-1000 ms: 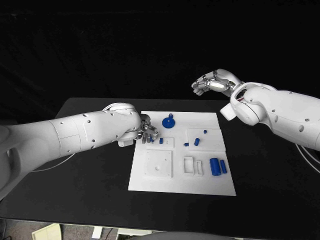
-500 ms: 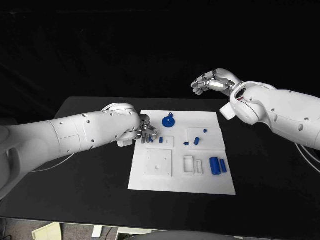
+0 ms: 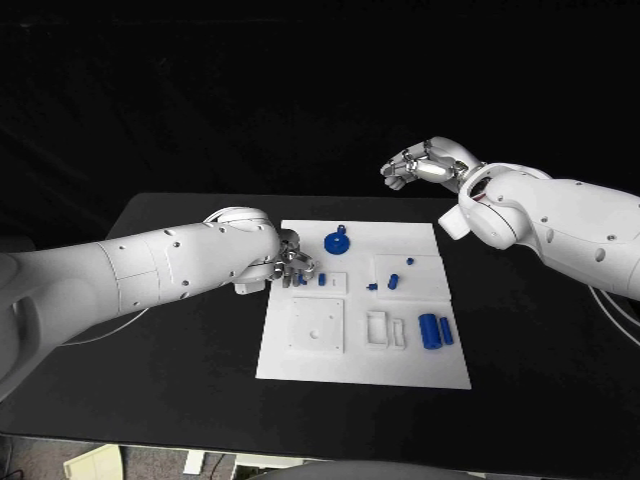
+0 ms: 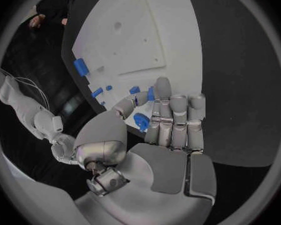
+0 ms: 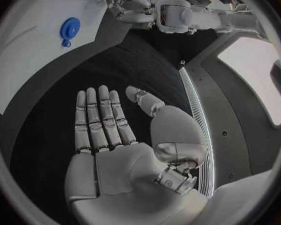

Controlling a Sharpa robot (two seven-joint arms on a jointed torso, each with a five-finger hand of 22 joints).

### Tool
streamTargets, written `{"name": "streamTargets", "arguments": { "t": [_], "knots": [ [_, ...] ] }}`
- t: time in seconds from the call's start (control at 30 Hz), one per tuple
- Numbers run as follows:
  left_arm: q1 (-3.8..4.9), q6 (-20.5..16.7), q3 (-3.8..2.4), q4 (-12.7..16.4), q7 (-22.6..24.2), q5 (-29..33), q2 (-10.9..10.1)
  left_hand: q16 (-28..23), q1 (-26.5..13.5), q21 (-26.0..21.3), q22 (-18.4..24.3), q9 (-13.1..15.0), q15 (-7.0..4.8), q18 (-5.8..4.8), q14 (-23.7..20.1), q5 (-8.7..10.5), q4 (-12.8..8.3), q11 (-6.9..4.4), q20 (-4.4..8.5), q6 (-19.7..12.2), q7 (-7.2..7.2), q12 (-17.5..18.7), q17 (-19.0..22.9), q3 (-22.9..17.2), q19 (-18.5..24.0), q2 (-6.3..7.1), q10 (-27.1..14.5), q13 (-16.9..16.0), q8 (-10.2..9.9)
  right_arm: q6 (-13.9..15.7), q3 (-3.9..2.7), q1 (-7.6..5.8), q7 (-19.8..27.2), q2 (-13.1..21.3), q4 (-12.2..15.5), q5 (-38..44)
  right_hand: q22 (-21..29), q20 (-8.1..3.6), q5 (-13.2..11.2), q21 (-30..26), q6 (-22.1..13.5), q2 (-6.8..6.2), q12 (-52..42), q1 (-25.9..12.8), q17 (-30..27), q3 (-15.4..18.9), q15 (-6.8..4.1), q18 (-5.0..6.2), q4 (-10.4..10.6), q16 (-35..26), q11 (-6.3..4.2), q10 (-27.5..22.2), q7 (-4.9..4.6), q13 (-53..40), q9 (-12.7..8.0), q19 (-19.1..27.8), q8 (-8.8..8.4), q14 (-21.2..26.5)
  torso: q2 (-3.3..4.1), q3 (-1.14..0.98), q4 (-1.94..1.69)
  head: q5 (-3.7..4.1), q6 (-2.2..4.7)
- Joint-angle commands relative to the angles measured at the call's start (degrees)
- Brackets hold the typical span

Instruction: Assemble the parts on the task board

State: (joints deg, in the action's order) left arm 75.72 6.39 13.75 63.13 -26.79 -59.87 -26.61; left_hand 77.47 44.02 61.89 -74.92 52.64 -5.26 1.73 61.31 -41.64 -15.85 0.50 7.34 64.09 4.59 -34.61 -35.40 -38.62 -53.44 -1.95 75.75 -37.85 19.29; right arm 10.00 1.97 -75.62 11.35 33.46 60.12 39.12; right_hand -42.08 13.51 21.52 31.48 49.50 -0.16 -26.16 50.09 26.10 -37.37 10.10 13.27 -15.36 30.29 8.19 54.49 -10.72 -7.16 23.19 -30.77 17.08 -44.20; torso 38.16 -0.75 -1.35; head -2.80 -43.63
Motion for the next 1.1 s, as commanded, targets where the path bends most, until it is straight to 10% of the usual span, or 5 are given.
{"name": "streamTargets", "arguments": {
  "t": [0.03, 1.1],
  "knots": [
    [-0.12, 0.70, -0.01, -0.01, 0.94, -0.51, 0.00, 0.25, 0.04, 0.38, -1.18, 0.06, -5.75, 1.08, 4.31, -0.09, -0.73, -5.85, 7.78, 4.14, -4.02, -0.21, 0.08, -1.11, -0.22, -0.57, 5.31, -0.09, 0.38, -0.54, -0.05, 0.04, 0.08, -0.05, -0.01, -0.30, -0.06, 0.10, 0.28, -0.30, -0.33, 0.15, 0.37, 0.36, -0.07, 0.32, 0.07, -0.84, 0.11, -0.29, -0.11, 0.33, 0.09, 0.10, -0.09, 0.32, 0.21, 0.18, -0.02, -0.05, 0.02, -0.03, -0.03],
    [-0.39, 2.41, 0.00, -0.98, 1.08, -0.51, 0.93, 1.57, -0.25, 1.25, -1.04, 0.77, -6.25, 1.30, 5.15, 4.01, -0.55, -6.32, 7.92, 5.81, -4.50, -1.95, 0.69, -0.74, -0.74, -0.28, 6.08, -0.75, -0.18, -1.16, -0.05, 0.11, -0.07, -0.21, 0.43, -0.30, -0.29, 0.19, 1.11, -0.29, -0.28, 0.55, 0.70, 0.76, -0.57, -0.30, 0.12, -0.84, 0.10, -0.31, -0.09, 0.54, 0.09, 0.53, -0.31, 0.70, 0.26, 0.28, 0.00, -0.09, 0.09, 0.06, -0.33]
  ]
}}
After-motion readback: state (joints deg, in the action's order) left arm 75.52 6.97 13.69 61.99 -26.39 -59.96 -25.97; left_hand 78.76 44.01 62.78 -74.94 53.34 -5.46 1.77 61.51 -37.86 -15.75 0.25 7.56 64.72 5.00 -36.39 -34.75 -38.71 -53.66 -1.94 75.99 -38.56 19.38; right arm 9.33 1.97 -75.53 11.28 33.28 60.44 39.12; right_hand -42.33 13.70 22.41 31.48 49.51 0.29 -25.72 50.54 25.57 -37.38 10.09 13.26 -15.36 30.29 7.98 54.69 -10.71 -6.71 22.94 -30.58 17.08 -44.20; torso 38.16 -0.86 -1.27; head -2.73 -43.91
